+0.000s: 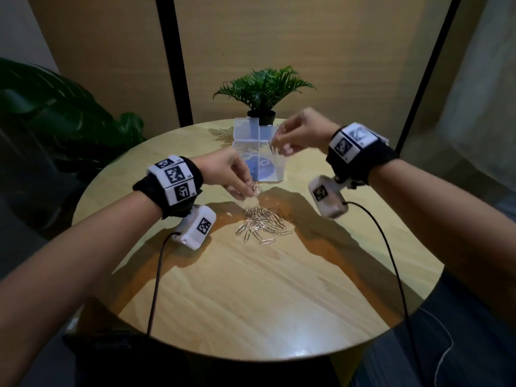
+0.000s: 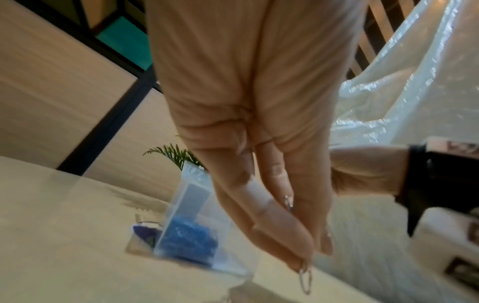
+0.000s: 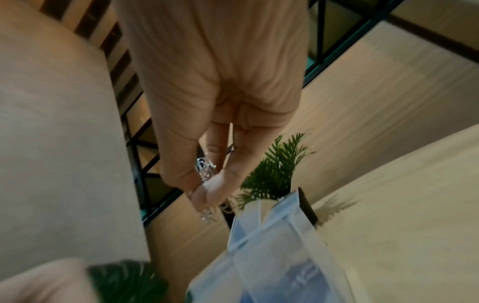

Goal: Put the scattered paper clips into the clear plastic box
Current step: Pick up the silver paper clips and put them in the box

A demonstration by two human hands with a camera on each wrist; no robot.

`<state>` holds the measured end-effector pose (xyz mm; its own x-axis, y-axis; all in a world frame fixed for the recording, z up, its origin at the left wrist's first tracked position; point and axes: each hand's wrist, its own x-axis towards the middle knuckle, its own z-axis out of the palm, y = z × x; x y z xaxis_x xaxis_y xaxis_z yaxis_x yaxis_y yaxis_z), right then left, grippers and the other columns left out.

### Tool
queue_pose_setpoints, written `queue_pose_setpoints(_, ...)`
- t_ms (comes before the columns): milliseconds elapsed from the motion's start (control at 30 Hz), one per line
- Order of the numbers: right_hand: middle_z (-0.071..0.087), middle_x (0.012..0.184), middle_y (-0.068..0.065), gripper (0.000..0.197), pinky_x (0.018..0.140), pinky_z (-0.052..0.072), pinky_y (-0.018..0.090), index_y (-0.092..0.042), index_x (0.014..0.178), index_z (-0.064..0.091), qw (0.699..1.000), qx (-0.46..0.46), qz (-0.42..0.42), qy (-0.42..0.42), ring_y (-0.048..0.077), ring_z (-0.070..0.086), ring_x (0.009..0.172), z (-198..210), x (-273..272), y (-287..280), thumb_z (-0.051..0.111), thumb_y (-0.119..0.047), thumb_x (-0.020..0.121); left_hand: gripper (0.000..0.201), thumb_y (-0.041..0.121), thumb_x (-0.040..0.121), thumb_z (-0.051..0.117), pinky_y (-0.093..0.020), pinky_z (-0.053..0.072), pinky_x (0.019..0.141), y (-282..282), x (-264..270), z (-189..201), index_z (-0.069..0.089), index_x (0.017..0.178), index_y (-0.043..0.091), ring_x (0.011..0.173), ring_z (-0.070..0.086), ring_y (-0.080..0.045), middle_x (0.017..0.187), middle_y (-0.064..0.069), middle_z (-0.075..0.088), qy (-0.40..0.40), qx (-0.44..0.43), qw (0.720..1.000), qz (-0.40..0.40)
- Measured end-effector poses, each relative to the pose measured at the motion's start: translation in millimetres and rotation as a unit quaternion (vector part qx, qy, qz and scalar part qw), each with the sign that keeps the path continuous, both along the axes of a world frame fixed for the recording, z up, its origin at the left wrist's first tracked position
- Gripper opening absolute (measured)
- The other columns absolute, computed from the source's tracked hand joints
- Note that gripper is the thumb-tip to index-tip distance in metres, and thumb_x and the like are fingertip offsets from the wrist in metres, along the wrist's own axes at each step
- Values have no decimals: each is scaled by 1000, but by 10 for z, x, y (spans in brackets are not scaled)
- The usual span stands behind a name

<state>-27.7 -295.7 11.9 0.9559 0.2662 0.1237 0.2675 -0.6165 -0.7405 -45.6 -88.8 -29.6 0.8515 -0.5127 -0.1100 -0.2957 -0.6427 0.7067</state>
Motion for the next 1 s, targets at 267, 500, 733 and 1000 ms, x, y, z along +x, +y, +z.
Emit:
queue_pose_setpoints(267,73,58,-3,20,69,58,26,-7,66,73,982,-98,-154,43,7,69,56,-71,614,172,81,-25,64,19,-2,74,73,-25,60,72,-55,167,247,65,88,-11,68,71,-14,80,-13,72,-24,-159,984,80)
queue_pose_setpoints(500,76,79,5,21,69,52,27,-12,63,63,979,-93,-180,30,14,66,70,118,674,124,75,-23,76,13,-4,70,76,-21,59,57,-500,508,356,63,70,-6,70,69,-22,75,-16,67,-42,-179,965,188)
queue_pose_setpoints(733,76,75,8,22,82,59,35,1,95,73,971,-74,-227,-17,19,73,80,135,605,-119,64,-16,84,31,14,68,83,-41,58,83,-811,794,319,61,83,-2,87,71,-28,91,-18,72,-116,45,967,221)
queue_pose_setpoints(1000,75,88,8,21,69,58,29,-4,97,74,960,-265,-31,-79,20,70,71,-116,-156,-139,55,-6,88,10,4,85,64,-30,60,65,-347,180,328,69,92,-3,71,71,-20,80,-13,71,-204,-4,970,128)
